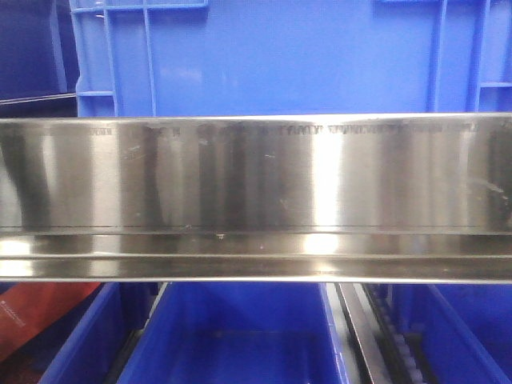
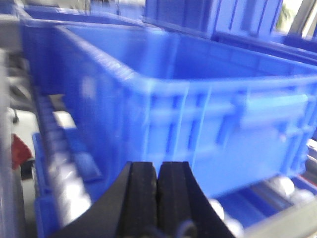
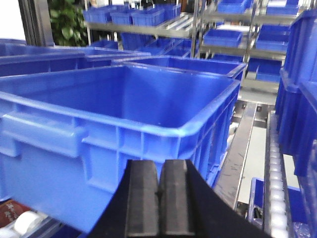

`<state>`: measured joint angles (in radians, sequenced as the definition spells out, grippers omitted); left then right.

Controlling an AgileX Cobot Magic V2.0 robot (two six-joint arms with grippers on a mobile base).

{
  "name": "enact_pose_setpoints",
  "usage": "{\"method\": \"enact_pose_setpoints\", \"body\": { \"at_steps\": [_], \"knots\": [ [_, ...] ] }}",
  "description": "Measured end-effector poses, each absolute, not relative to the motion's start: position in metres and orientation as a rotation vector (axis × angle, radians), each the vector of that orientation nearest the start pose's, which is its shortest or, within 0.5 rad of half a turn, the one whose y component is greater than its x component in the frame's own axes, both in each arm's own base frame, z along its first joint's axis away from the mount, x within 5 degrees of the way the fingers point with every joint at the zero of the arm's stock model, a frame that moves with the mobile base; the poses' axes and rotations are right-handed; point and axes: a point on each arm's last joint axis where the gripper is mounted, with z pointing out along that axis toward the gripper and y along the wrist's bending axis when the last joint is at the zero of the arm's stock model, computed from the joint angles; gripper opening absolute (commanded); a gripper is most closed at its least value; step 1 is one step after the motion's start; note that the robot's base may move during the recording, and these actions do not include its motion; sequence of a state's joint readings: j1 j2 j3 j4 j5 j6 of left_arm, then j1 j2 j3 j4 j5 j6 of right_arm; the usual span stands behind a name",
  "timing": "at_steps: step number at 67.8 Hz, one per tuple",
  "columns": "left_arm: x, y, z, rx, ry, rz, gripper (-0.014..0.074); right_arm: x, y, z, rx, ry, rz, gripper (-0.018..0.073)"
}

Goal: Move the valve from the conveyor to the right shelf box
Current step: 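Raise both open grippers up out of the blue bins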

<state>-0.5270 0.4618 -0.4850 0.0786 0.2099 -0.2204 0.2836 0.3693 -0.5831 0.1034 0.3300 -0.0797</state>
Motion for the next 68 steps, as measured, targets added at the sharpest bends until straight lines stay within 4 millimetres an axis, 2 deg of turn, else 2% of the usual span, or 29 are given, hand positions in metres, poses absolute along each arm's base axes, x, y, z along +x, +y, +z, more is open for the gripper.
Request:
{"method": "enact_pose_setpoints", "body": {
  "at_steps": [12,22,42,49,57,68],
  "knots": [
    [0.065,-0.036,0.319,0.291,1.570,-0.511,-0.0111,0.050,0.018,0.355,-0.233,1.523,0.267,-0.0168],
    [0.054,-0.030,0.325,0.276,1.492,-0.527,-0.0111,0.045,0.016,0.356,-0.230,1.501,0.268,-0.0168],
    [0.049,-0.027,0.327,0.268,1.451,-0.534,-0.0111,0.045,0.016,0.356,-0.230,1.501,0.268,-0.0168],
    [0.048,-0.027,0.328,0.268,1.449,-0.534,-0.0111,0.046,0.014,0.353,-0.254,1.500,0.190,-0.0168],
    [0.048,-0.027,0.328,0.268,1.449,-0.534,-0.0111,0.047,0.009,0.331,-0.240,1.526,0.084,-0.0168],
    [0.048,-0.027,0.328,0.268,1.449,-0.534,-0.0111,0.048,0.004,0.282,-0.128,1.559,0.037,-0.0168]
  ]
}}
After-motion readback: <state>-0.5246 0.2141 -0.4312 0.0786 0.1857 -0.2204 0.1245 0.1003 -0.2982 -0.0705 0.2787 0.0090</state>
